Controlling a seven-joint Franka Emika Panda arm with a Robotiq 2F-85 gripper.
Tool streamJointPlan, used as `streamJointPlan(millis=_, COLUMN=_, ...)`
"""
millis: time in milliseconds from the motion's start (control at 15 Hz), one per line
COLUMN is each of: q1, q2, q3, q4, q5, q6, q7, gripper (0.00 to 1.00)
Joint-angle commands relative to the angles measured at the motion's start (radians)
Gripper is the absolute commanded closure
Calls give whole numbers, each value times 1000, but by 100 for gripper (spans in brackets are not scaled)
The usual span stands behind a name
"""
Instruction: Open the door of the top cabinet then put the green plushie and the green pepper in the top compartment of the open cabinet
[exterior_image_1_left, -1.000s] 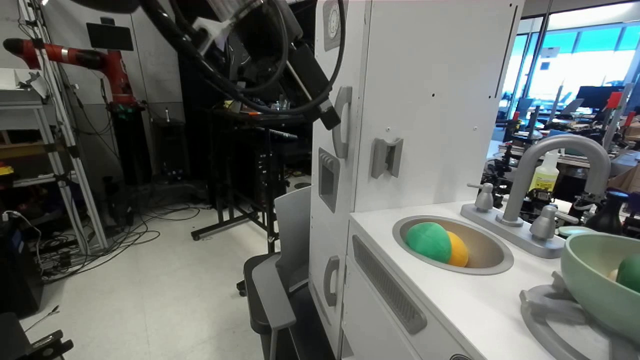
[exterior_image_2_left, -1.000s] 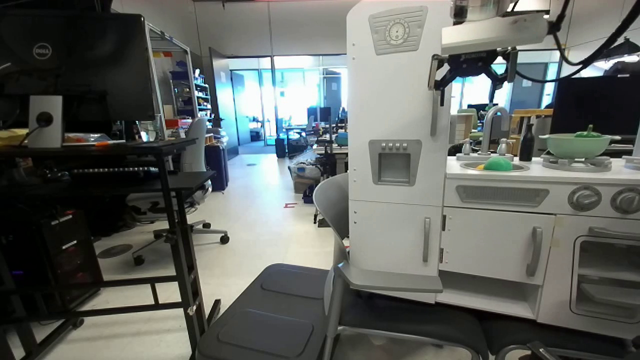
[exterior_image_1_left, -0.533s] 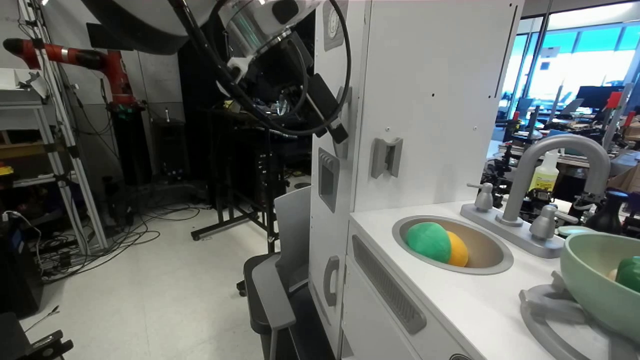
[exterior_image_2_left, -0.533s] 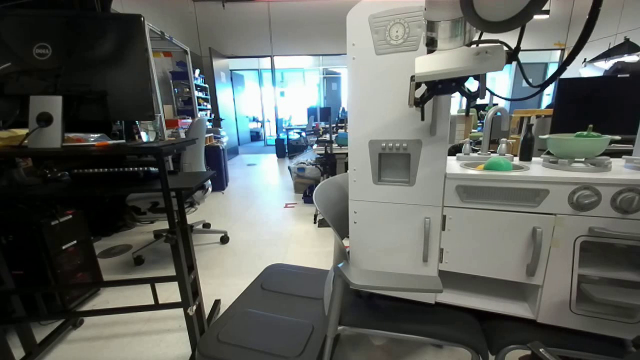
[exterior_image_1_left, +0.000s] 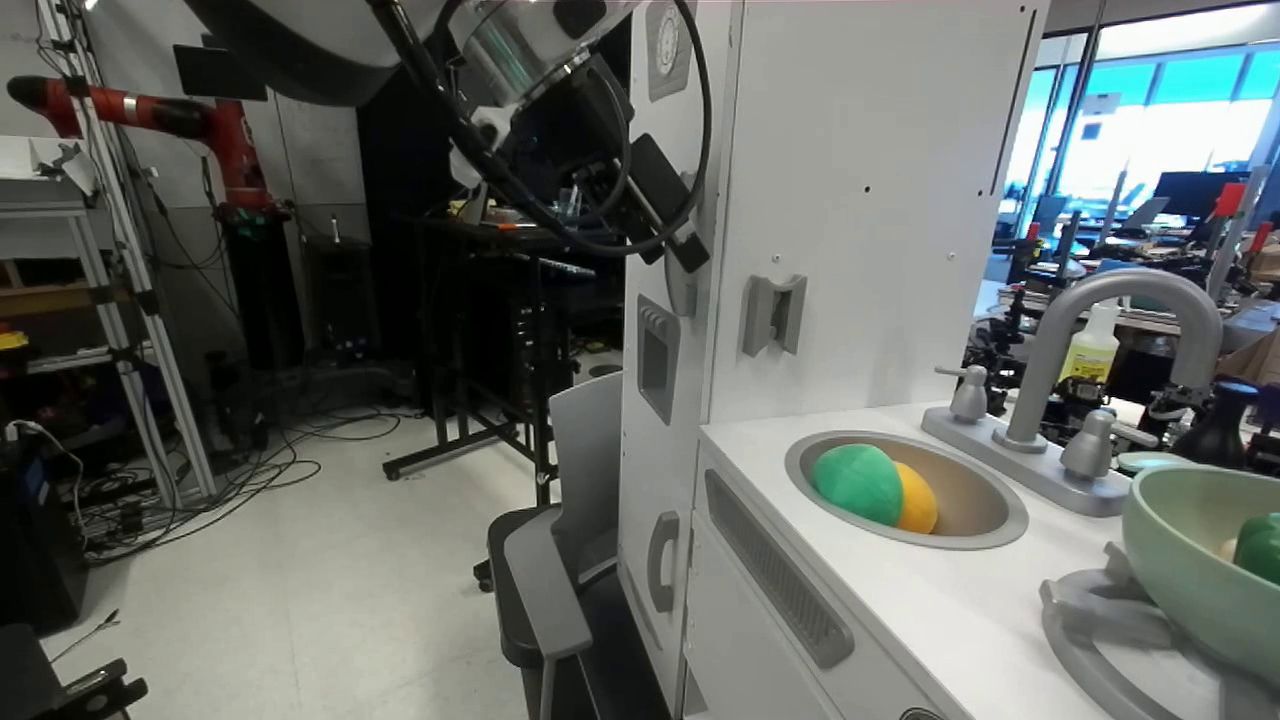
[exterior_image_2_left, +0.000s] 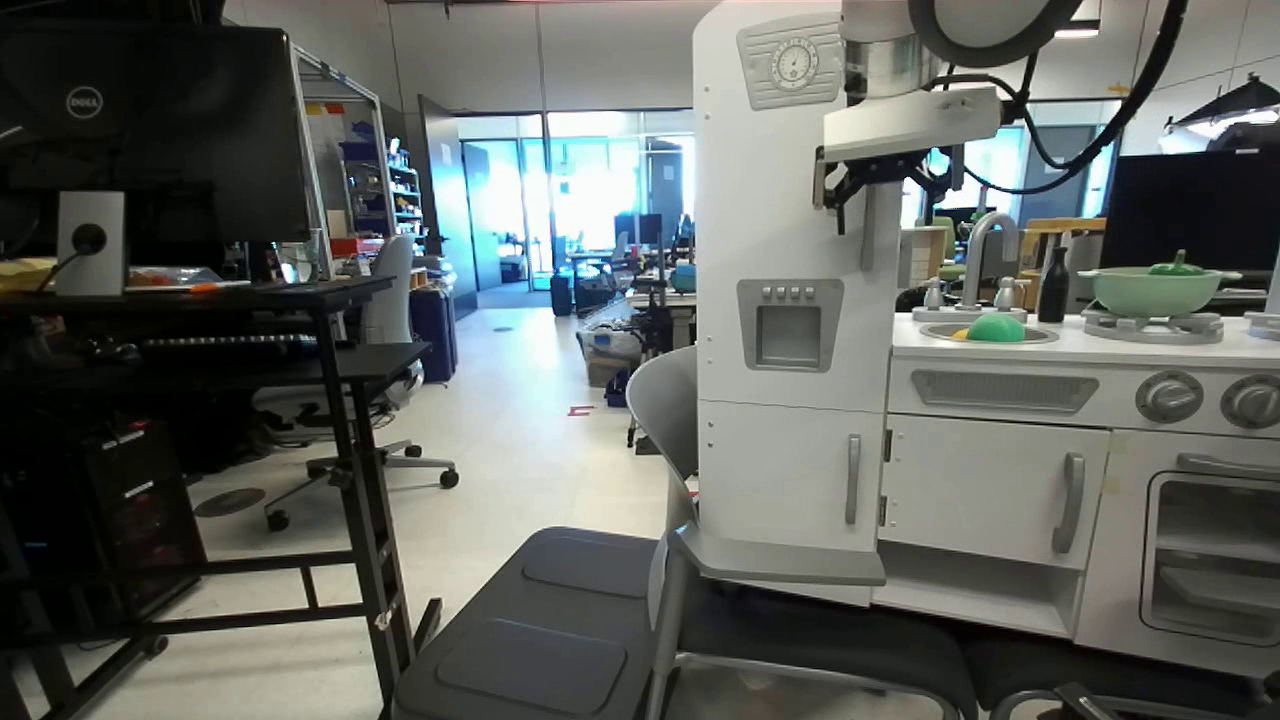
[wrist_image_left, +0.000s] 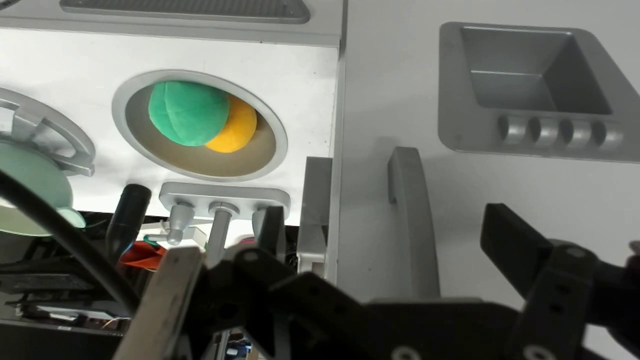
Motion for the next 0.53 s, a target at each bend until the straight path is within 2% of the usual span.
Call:
streamJointPlan(millis=0, q1=32, q2=36, q3=-26, q4=59, q5=-40, q6=-11, q7=27, gripper=0)
streamJointPlan(millis=333, q1=39, q2=71, q3=-45, q4=72, q5=-118, q6=33, q7=85, gripper=0)
streamJointPlan(millis=400, q1=40, q2=76, q3=-40, q4=87, q5=-123, q6=21, q7=84, gripper=25)
streamJointPlan(millis=467, q1=39, q2=81, q3=-39, q4=90, q5=-131, q6=23, q7=90, gripper=28)
